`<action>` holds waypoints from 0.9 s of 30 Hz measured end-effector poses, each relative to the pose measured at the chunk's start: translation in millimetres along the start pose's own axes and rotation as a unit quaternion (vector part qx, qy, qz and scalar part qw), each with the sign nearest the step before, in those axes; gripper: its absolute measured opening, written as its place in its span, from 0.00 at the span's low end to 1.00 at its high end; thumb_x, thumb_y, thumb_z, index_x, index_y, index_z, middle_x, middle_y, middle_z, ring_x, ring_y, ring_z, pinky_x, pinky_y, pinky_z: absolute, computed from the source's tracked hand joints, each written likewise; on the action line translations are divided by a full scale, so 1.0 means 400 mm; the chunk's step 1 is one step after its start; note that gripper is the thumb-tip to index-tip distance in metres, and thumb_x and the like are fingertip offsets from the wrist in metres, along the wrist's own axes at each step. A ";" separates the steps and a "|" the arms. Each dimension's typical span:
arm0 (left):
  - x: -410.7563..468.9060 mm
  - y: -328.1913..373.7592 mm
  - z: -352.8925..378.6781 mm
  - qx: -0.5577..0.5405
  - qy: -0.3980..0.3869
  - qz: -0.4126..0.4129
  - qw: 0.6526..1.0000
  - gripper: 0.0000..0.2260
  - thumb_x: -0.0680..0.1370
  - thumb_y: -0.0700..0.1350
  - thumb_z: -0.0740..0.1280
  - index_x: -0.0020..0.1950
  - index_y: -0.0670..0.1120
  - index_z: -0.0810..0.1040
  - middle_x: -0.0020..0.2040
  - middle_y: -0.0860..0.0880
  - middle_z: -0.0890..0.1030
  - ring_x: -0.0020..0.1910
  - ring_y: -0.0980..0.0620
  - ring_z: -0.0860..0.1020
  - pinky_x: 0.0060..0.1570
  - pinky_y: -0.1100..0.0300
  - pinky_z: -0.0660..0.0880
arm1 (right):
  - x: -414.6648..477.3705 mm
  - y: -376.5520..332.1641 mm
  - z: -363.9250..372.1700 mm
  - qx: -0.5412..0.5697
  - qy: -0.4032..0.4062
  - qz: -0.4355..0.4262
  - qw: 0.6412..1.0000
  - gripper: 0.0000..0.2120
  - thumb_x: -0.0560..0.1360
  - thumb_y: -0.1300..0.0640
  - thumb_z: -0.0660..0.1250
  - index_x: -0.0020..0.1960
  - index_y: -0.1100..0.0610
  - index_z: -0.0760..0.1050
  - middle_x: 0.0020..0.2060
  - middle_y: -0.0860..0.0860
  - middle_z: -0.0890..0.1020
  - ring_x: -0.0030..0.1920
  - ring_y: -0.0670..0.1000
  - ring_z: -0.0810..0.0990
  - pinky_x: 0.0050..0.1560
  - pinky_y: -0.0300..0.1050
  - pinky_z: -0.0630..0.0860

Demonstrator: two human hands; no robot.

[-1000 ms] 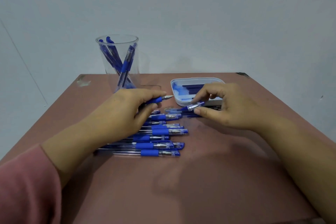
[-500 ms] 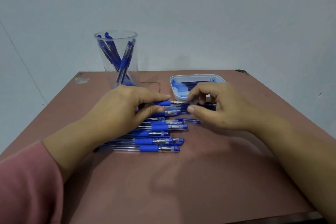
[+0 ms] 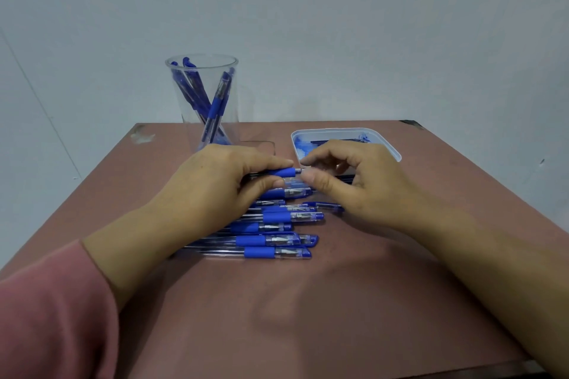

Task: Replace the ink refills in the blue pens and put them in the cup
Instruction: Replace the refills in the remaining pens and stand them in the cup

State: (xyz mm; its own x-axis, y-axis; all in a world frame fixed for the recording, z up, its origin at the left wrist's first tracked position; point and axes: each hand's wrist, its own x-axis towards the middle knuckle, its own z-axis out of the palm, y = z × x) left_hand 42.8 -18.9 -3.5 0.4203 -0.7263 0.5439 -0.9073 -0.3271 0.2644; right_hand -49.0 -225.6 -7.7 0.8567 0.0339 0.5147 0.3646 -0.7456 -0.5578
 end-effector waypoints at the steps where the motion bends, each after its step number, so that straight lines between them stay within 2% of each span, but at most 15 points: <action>1: 0.000 0.000 0.000 0.001 0.000 0.000 1.000 0.15 0.75 0.57 0.65 0.60 0.60 0.80 0.36 0.70 0.72 0.38 0.70 0.74 0.37 0.75 0.67 | 0.000 0.000 0.002 -0.005 0.006 0.001 1.000 0.08 0.76 0.43 0.65 0.46 0.45 0.80 0.40 0.44 0.83 0.42 0.48 0.81 0.43 0.46 0.77; 3: -0.001 0.001 -0.001 0.004 0.000 0.000 1.000 0.17 0.75 0.60 0.61 0.61 0.60 0.80 0.37 0.70 0.72 0.37 0.70 0.74 0.38 0.74 0.66 | 0.001 0.002 0.007 -0.035 0.012 -0.009 0.999 0.11 0.77 0.43 0.63 0.43 0.48 0.80 0.37 0.45 0.82 0.39 0.48 0.80 0.41 0.48 0.76; 5: -0.001 0.001 -0.001 0.005 0.000 0.002 1.000 0.20 0.74 0.62 0.58 0.60 0.60 0.80 0.38 0.70 0.72 0.37 0.70 0.73 0.39 0.73 0.67 | 0.002 0.002 0.007 -0.034 0.008 -0.020 0.999 0.03 0.75 0.48 0.68 0.43 0.44 0.78 0.39 0.42 0.81 0.41 0.46 0.80 0.42 0.42 0.76; 8: -0.001 -0.003 0.002 0.006 0.010 0.000 1.000 0.14 0.76 0.56 0.65 0.60 0.59 0.80 0.38 0.70 0.73 0.37 0.70 0.73 0.38 0.71 0.68 | -0.002 0.001 0.000 -0.024 0.003 -0.026 0.999 0.05 0.72 0.50 0.72 0.47 0.43 0.77 0.42 0.40 0.81 0.45 0.46 0.80 0.46 0.36 0.76; 11: -0.002 -0.001 0.001 0.008 0.012 0.002 1.000 0.13 0.76 0.54 0.68 0.60 0.60 0.80 0.39 0.66 0.77 0.38 0.64 0.76 0.38 0.64 0.74 | 0.000 -0.007 0.002 -0.004 0.006 -0.012 1.000 0.05 0.74 0.46 0.68 0.48 0.44 0.78 0.42 0.39 0.81 0.45 0.46 0.80 0.46 0.38 0.76; 15: -0.002 -0.001 0.002 -0.001 0.014 0.002 1.000 0.13 0.76 0.53 0.68 0.60 0.59 0.80 0.43 0.60 0.83 0.39 0.60 0.78 0.39 0.56 0.78 | 0.002 0.000 0.007 -0.034 0.007 -0.030 0.999 0.05 0.74 0.49 0.69 0.48 0.47 0.79 0.41 0.41 0.82 0.45 0.47 0.81 0.46 0.47 0.78; 18: -0.002 -0.003 0.002 -0.003 0.018 -0.002 1.000 0.14 0.76 0.55 0.66 0.61 0.59 0.80 0.44 0.60 0.83 0.40 0.60 0.78 0.40 0.56 0.78 | -0.001 -0.005 0.001 -0.008 0.013 -0.030 0.999 0.09 0.71 0.44 0.71 0.50 0.40 0.76 0.43 0.39 0.80 0.47 0.47 0.80 0.49 0.43 0.78; 20: -0.002 -0.002 0.002 -0.006 0.015 -0.003 1.000 0.14 0.76 0.57 0.65 0.61 0.60 0.79 0.43 0.61 0.82 0.39 0.61 0.78 0.39 0.57 0.78 | 0.000 -0.009 0.001 0.010 0.011 -0.018 1.000 0.07 0.73 0.42 0.68 0.50 0.40 0.77 0.43 0.39 0.81 0.46 0.45 0.80 0.47 0.39 0.77; 22: -0.002 -0.001 0.004 -0.004 0.012 -0.006 1.000 0.14 0.76 0.56 0.67 0.61 0.61 0.79 0.42 0.61 0.82 0.38 0.61 0.78 0.39 0.57 0.77 | 0.002 -0.007 0.004 -0.007 0.013 -0.019 1.000 0.04 0.76 0.46 0.67 0.48 0.44 0.79 0.41 0.40 0.82 0.44 0.45 0.80 0.45 0.41 0.77; 24: -0.003 -0.001 0.006 -0.004 0.015 -0.009 1.000 0.13 0.75 0.53 0.69 0.60 0.61 0.80 0.41 0.61 0.81 0.38 0.60 0.78 0.38 0.57 0.77 | 0.002 -0.005 0.005 -0.016 0.012 -0.023 1.000 0.03 0.74 0.49 0.69 0.47 0.45 0.80 0.40 0.41 0.82 0.44 0.45 0.81 0.46 0.44 0.78; 27: -0.003 -0.001 0.004 -0.003 0.018 -0.012 1.000 0.13 0.75 0.53 0.69 0.60 0.60 0.80 0.41 0.64 0.80 0.39 0.61 0.78 0.40 0.56 0.78 | -0.002 -0.011 0.001 0.020 0.009 -0.004 1.000 0.10 0.68 0.41 0.72 0.47 0.40 0.77 0.42 0.41 0.81 0.44 0.46 0.80 0.47 0.39 0.77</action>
State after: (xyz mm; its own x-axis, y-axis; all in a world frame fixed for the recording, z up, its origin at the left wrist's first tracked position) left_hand 42.6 -18.9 -5.6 0.4421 -0.6961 0.5657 -0.8970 -0.3398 0.2828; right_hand -51.1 -222.1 -5.7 0.8473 0.0282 0.5304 0.3864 -0.7179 -0.5790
